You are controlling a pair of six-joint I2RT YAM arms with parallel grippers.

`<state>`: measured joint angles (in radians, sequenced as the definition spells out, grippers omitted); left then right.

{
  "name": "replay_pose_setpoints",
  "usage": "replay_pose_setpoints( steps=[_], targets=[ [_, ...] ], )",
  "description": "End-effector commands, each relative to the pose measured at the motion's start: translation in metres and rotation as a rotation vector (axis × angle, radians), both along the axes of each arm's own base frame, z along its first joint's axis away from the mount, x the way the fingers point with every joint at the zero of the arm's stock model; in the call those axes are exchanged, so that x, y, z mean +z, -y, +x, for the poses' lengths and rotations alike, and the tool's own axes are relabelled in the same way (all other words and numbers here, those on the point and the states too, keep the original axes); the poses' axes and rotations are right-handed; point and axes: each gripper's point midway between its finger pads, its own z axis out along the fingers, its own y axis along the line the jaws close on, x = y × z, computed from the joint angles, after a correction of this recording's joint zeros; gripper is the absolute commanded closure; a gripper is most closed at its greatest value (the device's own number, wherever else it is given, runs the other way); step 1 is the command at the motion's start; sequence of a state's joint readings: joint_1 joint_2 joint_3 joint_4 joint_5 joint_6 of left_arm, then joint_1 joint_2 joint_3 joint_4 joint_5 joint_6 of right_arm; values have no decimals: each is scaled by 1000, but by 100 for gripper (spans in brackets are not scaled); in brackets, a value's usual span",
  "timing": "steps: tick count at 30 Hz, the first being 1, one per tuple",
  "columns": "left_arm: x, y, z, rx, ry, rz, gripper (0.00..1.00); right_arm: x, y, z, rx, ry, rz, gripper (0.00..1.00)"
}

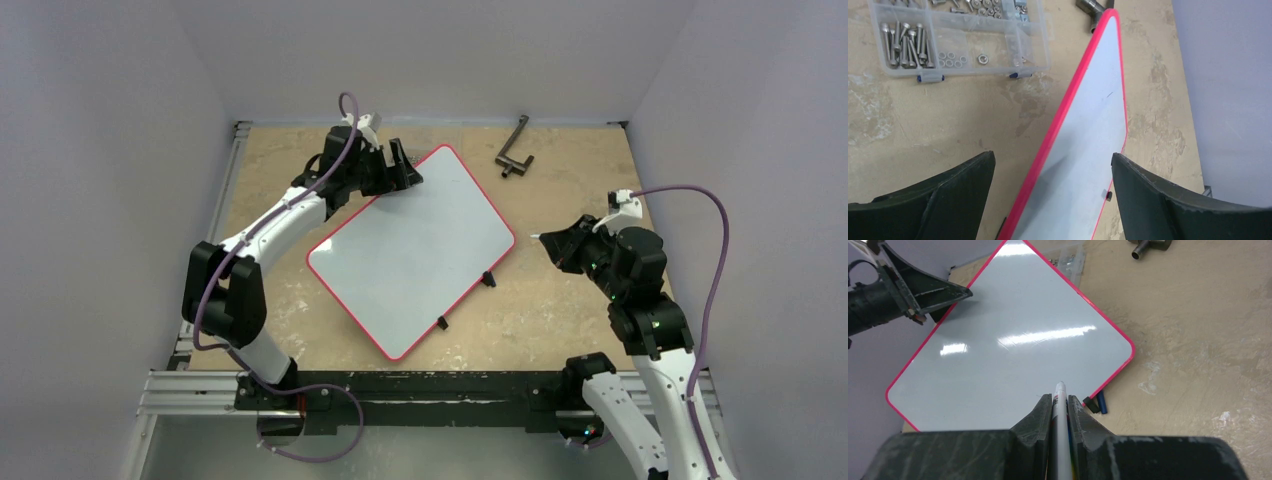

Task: Write a sentence on the whiteboard
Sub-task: Move the whiteboard to the center of the board, then hold the whiteboard on the whiteboard stand.

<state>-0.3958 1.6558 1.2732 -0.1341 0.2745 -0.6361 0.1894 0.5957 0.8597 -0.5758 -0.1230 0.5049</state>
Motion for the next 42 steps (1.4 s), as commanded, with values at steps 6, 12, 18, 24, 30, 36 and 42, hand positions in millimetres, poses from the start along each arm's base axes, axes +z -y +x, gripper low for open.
replay_pose_setpoints(
  steps=[6,12,18,24,30,36,42],
  targets=[
    [102,-42,-28,-95,181,93,1,23,0,9,-2,67,1,100],
    [106,-106,-56,-62,139,115,0,23,-8,17,26,82,21,100],
    [67,-127,-80,-126,10,174,5,24,-25,23,113,98,57,100],
    [52,-123,-89,-153,-19,125,10,28,-43,23,203,109,115,100],
    [24,-120,-97,-174,-107,102,20,26,-47,24,224,108,128,100],
    [8,-114,-110,-191,-174,56,30,21,-55,28,262,105,157,100],
    [2,-106,-122,-208,-203,-14,37,23,-69,32,343,120,181,100]
  ],
)
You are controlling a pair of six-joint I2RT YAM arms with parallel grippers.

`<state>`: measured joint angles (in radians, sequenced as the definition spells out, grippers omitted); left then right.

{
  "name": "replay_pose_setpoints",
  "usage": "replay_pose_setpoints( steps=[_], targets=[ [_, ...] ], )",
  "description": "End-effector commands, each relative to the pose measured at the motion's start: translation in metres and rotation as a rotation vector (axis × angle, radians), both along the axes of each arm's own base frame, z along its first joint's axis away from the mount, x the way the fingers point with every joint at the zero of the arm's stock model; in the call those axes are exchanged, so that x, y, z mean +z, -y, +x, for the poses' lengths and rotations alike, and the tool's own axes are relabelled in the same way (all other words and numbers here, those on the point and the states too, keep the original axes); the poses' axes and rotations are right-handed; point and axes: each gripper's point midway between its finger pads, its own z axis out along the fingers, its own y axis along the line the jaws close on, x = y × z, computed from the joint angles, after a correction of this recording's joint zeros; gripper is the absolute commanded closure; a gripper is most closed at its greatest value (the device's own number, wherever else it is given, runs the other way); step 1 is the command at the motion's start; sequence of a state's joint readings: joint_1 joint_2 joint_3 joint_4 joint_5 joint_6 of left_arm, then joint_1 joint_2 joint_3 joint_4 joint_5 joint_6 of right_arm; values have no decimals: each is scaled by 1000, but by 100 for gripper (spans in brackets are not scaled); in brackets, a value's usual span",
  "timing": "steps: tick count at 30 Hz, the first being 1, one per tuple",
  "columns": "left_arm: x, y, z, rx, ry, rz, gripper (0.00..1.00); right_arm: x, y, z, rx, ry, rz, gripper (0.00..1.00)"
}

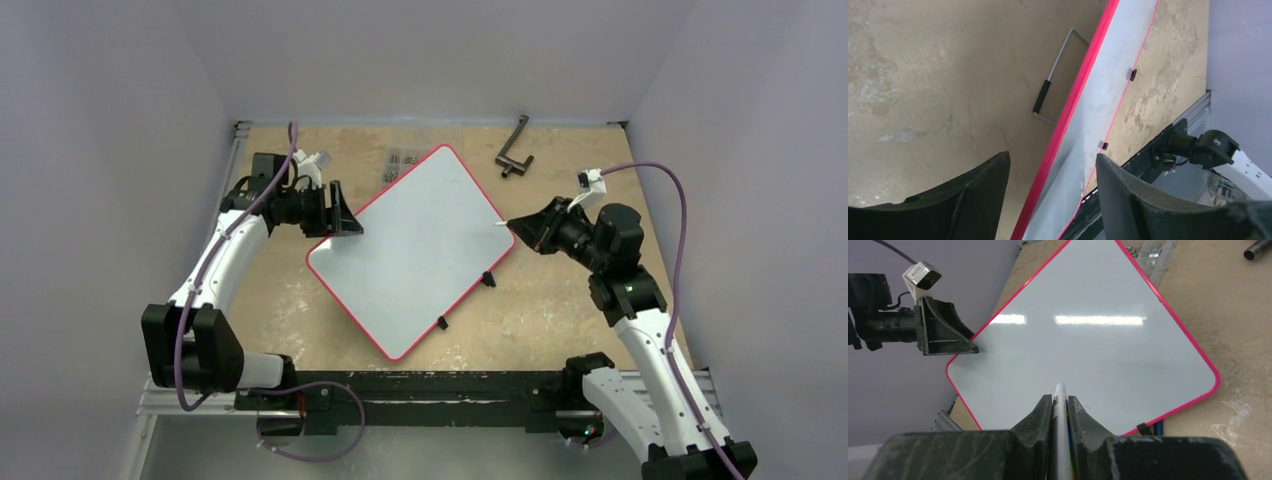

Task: Write a sentence on the whiteboard
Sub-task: Hold the whiteboard on the whiteboard stand.

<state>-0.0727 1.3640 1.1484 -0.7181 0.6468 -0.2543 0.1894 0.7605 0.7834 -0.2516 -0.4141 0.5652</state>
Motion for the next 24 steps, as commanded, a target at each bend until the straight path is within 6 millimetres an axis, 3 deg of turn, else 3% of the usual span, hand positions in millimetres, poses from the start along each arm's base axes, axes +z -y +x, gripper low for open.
replay_pose_setpoints(
  steps=[1,6,12,14,16,17,24],
  targets=[
    [10,12,-9,-22,9,-105,40,21,-15,3,89,86,44,100],
    [9,20,-17,-42,-3,-167,52,22,-26,3,160,109,64,100],
    [15,22,-16,-48,14,-188,81,26,-49,-3,280,150,102,100],
    [21,25,-16,-59,36,-207,76,26,-55,-4,310,158,104,100],
    [26,24,-16,-59,59,-205,57,25,-61,-5,330,162,101,100],
    [28,23,-16,-57,70,-199,54,24,-63,-5,337,159,100,100],
    [32,17,-12,-39,97,-147,61,18,-74,-5,363,142,96,100]
  ],
)
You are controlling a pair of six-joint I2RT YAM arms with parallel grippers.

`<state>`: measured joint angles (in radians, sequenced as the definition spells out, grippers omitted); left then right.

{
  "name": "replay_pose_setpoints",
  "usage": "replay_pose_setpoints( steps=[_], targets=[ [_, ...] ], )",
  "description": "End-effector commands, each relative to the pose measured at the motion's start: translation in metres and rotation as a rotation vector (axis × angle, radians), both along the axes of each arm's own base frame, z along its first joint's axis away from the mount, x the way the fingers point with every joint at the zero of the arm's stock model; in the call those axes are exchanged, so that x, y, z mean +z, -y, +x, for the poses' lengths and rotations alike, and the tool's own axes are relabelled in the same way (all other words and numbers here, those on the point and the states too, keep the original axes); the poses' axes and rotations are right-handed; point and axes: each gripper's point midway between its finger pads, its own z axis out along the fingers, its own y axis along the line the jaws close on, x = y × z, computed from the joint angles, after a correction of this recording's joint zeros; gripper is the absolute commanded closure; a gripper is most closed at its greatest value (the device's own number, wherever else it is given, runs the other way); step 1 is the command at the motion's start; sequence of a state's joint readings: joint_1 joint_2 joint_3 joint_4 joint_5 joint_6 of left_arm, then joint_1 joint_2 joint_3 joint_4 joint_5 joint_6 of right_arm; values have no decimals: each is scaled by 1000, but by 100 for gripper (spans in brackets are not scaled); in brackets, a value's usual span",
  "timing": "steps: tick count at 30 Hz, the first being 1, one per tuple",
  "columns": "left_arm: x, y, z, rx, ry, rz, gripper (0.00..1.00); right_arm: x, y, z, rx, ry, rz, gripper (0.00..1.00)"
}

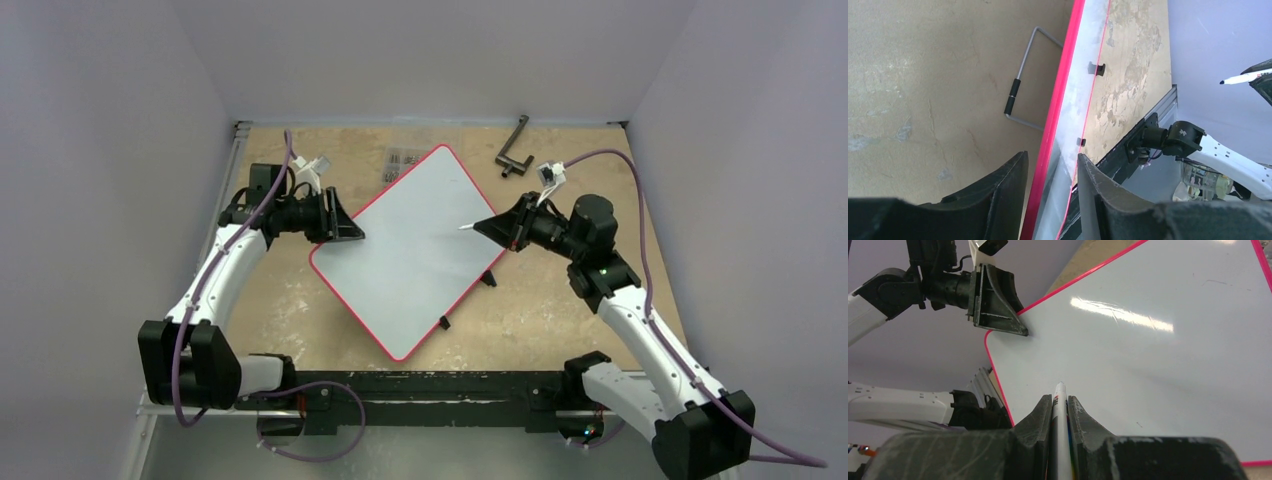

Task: Write a sentence on the whiteboard
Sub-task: Hold the whiteboard on the whiteboard stand.

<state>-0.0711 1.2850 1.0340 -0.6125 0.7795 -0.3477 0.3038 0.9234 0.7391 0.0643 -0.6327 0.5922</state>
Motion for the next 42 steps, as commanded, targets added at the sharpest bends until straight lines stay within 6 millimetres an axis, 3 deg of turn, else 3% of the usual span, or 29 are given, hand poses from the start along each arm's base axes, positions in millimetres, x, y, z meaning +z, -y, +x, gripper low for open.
replay_pose_setpoints(
  steps=[1,7,11,13,18,24,32,42],
  targets=[
    [24,-1,8,-6,97,2,63,13,-8,-2,36,63,15,100],
    [25,-2,8,-5,109,8,73,10,-9,-3,39,59,5,100],
    [26,-1,7,-12,108,-1,94,7,-12,-4,50,56,3,100],
    [25,0,7,-15,106,-4,100,5,-14,-4,60,56,3,100],
    [26,1,5,-24,112,-16,100,-1,-24,-9,118,71,9,100],
    [26,2,4,-45,131,-18,100,0,-60,-26,228,152,-3,100],
    [6,-6,5,10,173,148,100,0,-96,-38,310,246,17,100],
    [-12,-15,-3,14,376,285,100,-5,-119,-38,345,298,1,100]
  ],
)
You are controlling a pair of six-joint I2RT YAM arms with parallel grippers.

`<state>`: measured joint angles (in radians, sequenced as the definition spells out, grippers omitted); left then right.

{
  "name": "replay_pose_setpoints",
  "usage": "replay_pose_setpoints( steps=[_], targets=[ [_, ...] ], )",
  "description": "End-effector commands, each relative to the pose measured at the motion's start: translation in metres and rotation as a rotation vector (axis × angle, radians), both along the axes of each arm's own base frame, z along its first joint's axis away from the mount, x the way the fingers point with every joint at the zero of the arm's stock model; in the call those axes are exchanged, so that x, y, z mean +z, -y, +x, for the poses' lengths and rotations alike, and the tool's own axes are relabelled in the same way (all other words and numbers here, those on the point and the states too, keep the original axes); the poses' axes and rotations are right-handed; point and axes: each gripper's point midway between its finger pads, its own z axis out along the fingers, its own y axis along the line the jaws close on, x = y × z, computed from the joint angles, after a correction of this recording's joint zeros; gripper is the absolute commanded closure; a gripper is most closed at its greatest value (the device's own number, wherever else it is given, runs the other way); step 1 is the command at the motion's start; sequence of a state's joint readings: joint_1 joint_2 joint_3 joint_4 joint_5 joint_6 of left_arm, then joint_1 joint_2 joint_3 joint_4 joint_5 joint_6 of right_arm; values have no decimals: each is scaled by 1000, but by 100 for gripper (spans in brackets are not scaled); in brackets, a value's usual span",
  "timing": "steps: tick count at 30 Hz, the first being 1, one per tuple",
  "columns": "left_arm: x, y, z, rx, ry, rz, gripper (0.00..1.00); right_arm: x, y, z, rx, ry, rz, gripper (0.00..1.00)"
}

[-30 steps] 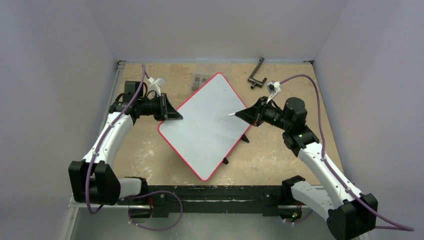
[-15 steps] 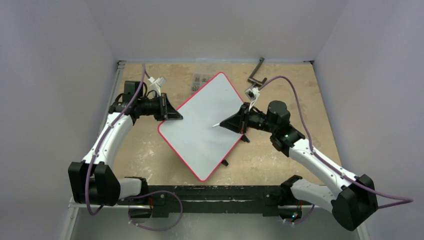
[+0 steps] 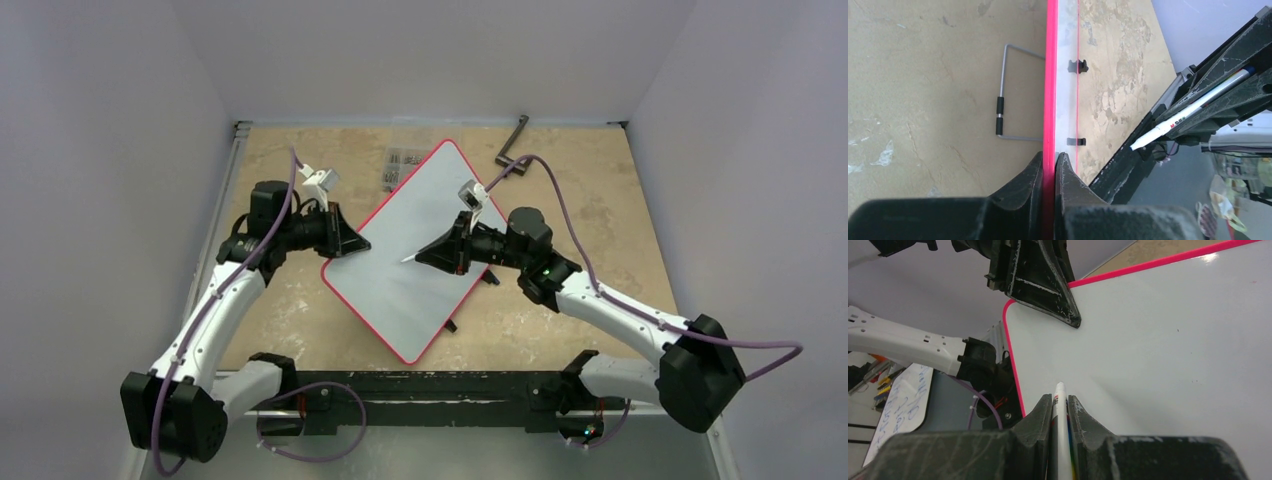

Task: Write a sentence on the whiteboard
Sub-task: Hold the whiteboard on the whiteboard stand, then write a sentence on the whiteboard.

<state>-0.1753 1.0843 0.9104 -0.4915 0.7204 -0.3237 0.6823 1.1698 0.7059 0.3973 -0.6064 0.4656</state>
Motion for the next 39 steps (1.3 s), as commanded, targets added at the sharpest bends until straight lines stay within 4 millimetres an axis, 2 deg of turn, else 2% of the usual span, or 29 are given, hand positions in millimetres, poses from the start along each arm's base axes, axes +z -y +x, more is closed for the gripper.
replay_pose_setpoints(
  steps=[1,3,8,16,24,31,39],
  targets=[
    [-32,-36,24,114,178,255,100,26,-9,7,-6,131,63,100],
    [-35,-37,26,108,177,272,100,26,-14,5,13,134,69,100],
    [-28,-29,31,68,153,249,100,29,-29,1,55,152,67,100],
    [-30,-31,26,41,136,273,100,33,-57,-12,104,204,92,100],
    [-30,-28,23,29,122,260,100,39,-88,-13,95,250,87,100],
    [-30,-28,21,29,117,257,100,34,-101,-6,69,239,82,100],
    [-28,-28,21,30,119,255,100,28,-104,5,14,230,67,100]
  ],
)
